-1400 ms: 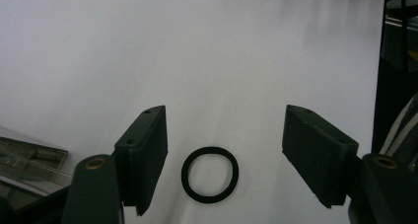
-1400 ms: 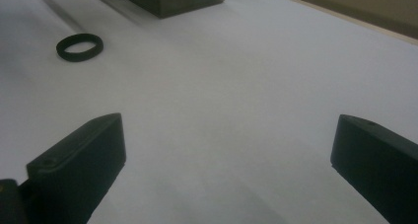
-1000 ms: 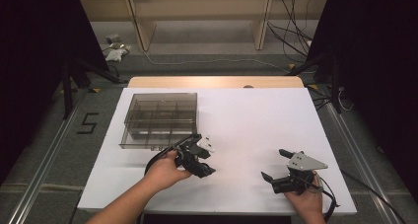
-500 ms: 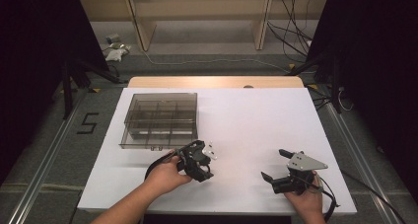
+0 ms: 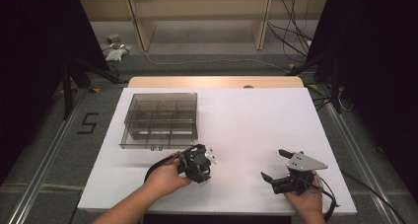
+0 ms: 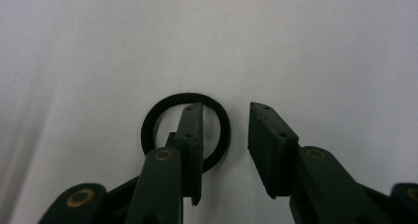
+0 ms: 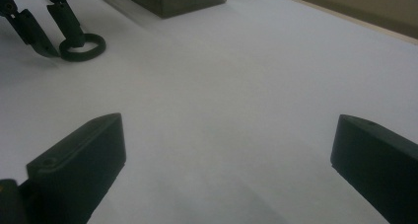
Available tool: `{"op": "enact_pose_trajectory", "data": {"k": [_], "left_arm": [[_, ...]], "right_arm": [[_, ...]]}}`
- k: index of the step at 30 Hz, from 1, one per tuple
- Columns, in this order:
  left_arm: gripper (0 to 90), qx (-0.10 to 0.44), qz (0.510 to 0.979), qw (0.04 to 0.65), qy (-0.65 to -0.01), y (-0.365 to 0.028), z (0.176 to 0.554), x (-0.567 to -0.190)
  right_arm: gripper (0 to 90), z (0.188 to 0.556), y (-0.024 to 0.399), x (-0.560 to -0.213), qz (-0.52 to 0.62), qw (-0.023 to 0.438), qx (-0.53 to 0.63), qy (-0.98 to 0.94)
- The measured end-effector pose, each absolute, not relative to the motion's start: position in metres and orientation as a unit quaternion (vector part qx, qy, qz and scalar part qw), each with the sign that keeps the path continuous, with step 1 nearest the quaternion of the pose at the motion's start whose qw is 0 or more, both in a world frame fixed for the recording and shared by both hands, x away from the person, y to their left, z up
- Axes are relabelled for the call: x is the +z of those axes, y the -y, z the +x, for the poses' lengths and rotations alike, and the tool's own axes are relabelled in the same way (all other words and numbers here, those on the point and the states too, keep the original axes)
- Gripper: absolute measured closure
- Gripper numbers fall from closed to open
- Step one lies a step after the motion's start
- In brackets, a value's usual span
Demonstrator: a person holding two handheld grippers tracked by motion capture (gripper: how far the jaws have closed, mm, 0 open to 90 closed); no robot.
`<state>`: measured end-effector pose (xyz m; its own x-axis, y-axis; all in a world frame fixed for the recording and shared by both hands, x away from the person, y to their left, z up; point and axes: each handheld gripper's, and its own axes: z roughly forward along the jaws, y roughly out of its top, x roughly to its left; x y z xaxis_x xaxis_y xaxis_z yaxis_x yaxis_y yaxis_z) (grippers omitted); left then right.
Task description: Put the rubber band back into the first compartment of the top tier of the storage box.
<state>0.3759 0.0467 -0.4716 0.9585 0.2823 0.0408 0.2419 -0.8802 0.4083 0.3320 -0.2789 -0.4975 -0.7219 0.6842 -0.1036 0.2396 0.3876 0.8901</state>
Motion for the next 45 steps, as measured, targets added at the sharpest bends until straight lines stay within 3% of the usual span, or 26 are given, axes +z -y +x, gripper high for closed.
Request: {"op": "enact_pose_trajectory", "data": {"k": [10,20,45], "left_arm": [[85.5,0.054,0.969,0.196,-0.137,-0.046,0.375,-0.473],[87.2,0.059,0.969,0.198,-0.134,-0.046,0.372,-0.467],[87.1,0.047,0.939,0.306,-0.147,-0.066,0.374,-0.425]], "right_arm": [[1.4,0.332,0.279,-0.497,0.288,0.236,0.472,-0.799],[1.4,0.332,0.279,-0.497,0.289,0.236,0.472,-0.798],[1.4,0.332,0.279,-0.498,0.29,0.236,0.471,-0.799]]}}
